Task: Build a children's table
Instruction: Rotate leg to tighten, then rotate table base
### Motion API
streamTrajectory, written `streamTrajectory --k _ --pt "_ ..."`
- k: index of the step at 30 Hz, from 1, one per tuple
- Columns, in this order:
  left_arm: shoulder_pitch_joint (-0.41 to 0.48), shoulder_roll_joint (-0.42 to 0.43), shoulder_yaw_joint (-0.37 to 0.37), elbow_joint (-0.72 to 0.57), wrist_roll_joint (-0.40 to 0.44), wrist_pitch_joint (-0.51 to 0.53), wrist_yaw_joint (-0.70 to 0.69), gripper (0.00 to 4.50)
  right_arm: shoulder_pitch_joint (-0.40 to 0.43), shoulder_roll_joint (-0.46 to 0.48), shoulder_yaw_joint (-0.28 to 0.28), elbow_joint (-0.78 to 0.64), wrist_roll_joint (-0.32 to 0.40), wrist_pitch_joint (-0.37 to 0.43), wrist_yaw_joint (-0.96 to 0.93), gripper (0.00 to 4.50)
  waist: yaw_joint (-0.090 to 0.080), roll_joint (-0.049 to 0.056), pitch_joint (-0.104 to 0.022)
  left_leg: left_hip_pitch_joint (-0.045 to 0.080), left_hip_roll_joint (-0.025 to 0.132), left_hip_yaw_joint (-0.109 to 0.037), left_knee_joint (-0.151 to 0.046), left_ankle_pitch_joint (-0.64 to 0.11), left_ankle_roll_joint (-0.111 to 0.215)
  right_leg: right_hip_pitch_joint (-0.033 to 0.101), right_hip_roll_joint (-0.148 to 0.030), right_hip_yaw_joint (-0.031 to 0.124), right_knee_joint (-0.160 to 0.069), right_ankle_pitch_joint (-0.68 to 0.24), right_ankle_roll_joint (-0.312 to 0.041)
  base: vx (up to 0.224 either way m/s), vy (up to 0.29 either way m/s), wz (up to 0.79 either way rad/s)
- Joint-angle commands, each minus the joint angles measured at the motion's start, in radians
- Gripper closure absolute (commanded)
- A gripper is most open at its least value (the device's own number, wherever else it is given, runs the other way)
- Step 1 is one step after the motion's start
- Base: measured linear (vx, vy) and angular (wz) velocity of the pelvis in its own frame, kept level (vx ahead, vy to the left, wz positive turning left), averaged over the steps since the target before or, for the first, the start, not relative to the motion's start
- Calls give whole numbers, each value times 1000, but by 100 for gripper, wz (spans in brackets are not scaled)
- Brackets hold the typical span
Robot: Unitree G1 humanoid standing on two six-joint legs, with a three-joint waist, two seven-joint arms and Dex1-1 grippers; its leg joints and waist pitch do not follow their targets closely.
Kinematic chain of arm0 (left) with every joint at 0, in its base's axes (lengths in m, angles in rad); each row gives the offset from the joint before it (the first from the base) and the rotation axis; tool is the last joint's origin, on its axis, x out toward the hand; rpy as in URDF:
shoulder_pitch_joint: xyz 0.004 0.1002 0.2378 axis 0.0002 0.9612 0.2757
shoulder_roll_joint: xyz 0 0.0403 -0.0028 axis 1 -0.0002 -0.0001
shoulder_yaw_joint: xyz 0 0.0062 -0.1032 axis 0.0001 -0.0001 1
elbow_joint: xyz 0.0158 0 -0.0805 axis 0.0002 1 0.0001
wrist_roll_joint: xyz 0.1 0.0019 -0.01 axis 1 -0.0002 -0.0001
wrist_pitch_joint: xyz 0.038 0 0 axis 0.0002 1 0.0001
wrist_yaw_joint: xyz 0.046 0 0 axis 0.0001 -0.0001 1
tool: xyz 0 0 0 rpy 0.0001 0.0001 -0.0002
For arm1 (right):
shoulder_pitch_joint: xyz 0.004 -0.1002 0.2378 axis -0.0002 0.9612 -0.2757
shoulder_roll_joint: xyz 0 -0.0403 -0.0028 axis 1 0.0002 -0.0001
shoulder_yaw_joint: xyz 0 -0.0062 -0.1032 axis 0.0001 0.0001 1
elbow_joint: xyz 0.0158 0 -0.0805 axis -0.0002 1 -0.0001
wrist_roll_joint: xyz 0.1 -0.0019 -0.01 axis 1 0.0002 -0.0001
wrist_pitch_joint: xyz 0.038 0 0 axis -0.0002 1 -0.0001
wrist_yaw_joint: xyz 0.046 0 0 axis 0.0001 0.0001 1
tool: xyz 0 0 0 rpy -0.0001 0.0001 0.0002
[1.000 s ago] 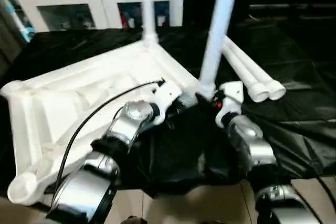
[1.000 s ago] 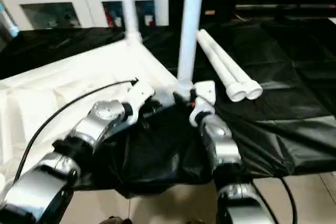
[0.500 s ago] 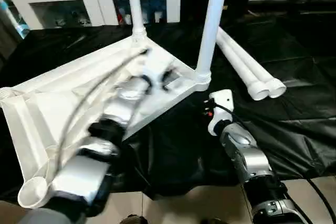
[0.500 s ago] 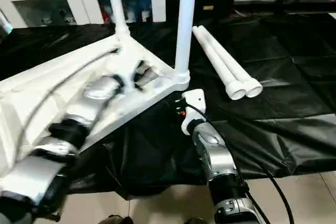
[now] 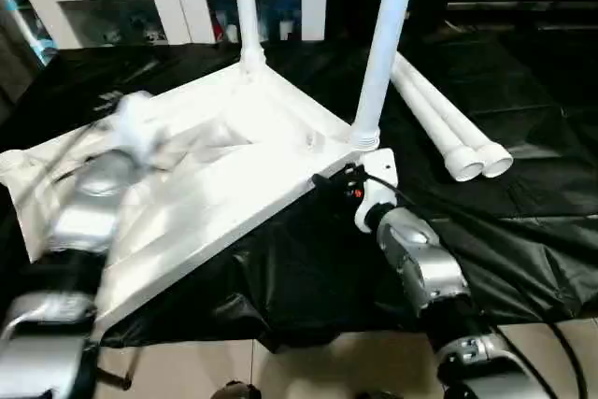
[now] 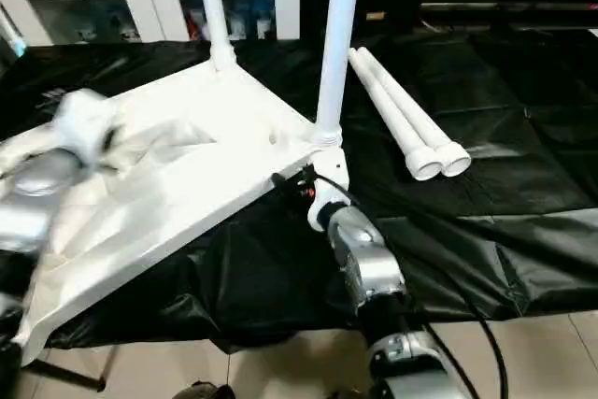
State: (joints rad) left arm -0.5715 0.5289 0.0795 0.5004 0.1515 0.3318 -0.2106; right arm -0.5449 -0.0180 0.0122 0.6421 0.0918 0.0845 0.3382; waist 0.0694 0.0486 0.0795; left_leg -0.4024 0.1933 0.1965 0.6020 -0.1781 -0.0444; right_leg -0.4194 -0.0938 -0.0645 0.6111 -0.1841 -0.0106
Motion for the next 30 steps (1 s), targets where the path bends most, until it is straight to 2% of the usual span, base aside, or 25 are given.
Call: streamTrajectory --k 1,4,5,6,8,10,11,13,17,20,21,24,25,26,27,28,30 --pt "33 17 15 -49 11 56 5 371 -27 0 -3 28 -4 0 -4 86 -2 -1 -74 31 32 -16 -74 -142 41 45 -45 38 -52 -64 -242 0 0 0" --pt "89 39 16 -90 10 129 -29 377 -55 -5 -6 62 0 2 9 86 -2 6 -73 33 32 -18 -77 -170 25 44 -46 39 -53 -104 -234 0 0 0" --pt "92 40 16 -91 8 135 -34 408 -57 -5 -6 64 0 3 12 116 -3 5 -73 34 32 -18 -77 -173 24 43 -46 40 -54 -104 -233 0 0 0" --pt "97 41 15 -93 6 143 -42 408 -59 -5 -5 66 1 4 16 116 -4 5 -72 32 32 -18 -77 -173 24 44 -45 40 -54 -101 -232 0 0 0" --pt "153 68 -39 -155 -21 266 -162 420 -85 -10 5 104 1 14 45 129 -6 6 -74 32 32 -20 -78 -175 20 46 -47 39 -52 -94 -236 0 0 0" --pt "170 81 -63 -177 -35 305 -215 434 -99 -12 6 126 -3 14 48 143 -7 6 -72 33 31 -19 -78 -174 21 44 -47 39 -52 -97 -246 0 0 0" --pt "177 90 -79 -190 -43 321 -247 449 -107 -13 5 141 -6 16 49 167 -8 6 -72 33 32 -19 -79 -178 21 43 -47 40 -53 -99 -249 0 0 0" --pt "194 111 -119 -228 -68 353 -334 450 -128 -17 5 182 -16 16 46 170 -9 4 -73 32 31 -19 -79 -173 22 45 -46 40 -52 -87 -258 0 0 0" --pt "207 143 -172 -274 -102 360 -463 450 -149 -21 0 220 -21 26 33 215 -9 4 -72 34 31 -18 -78 -162 20 47 -47 41 -50 -78 -265 0 0 0" --pt "207 168 -207 -327 -143 378 -571 450 -166 -24 1 246 -26 36 38 230 -9 3 -74 33 29 -17 -76 -138 26 49 -47 41 -46 -49 -273 0 0 0" --pt "210 177 -221 -352 -164 376 -618 450 -170 -25 3 253 -28 34 42 240 -9 -1 -76 33 29 -15 -74 -128 31 49 -46 41 -46 -40 -275 0 0 0" --pt "214 199 -256 -397 -188 347 -706 450 -180 -26 3 270 -29 22 49 262 -8 1 -74 33 30 -16 -76 -129 32 50 -48 40 -46 -54 -272 0 0 0" --pt "212 201 -275 -419 -207 340 -748 450 -188 -26 1 280 -27 18 53 267 -11 -3 -74 33 30 -15 -76 -131 33 50 -45 41 -46 -56 -272 0 0 0" --pt "208 202 -296 -435 -220 320 -789 450 -196 -26 -1 292 -26 11 56 287 -9 -1 -74 34 30 -15 -76 -131 31 50 -47 41 -45 -60 -272 0 0 0" --pt "205 203 -308 -446 -228 307 -816 450 -201 -26 -2 300 -25 7 58 287 -9 -1 -74 34 30 -15 -76 -134 30 50 -48 41 -47 -70 -272 0 0 0" --pt "192 187 -319 -446 -239 306 -833 450 -207 -26 -4 308 -25 4 60 299 -9 -4 -75 33 30 -14 -75 -123 28 52 -47 42 -44 -57 -273 0 0 0" --pt "171 165 -329 -437 -243 299 -846 450 -215 -25 -7 321 -26 -1 61 305 -10 -3 -77 33 29 -13 -73 -106 31 53 -46 42 -41 -32 -279 0 0 0"
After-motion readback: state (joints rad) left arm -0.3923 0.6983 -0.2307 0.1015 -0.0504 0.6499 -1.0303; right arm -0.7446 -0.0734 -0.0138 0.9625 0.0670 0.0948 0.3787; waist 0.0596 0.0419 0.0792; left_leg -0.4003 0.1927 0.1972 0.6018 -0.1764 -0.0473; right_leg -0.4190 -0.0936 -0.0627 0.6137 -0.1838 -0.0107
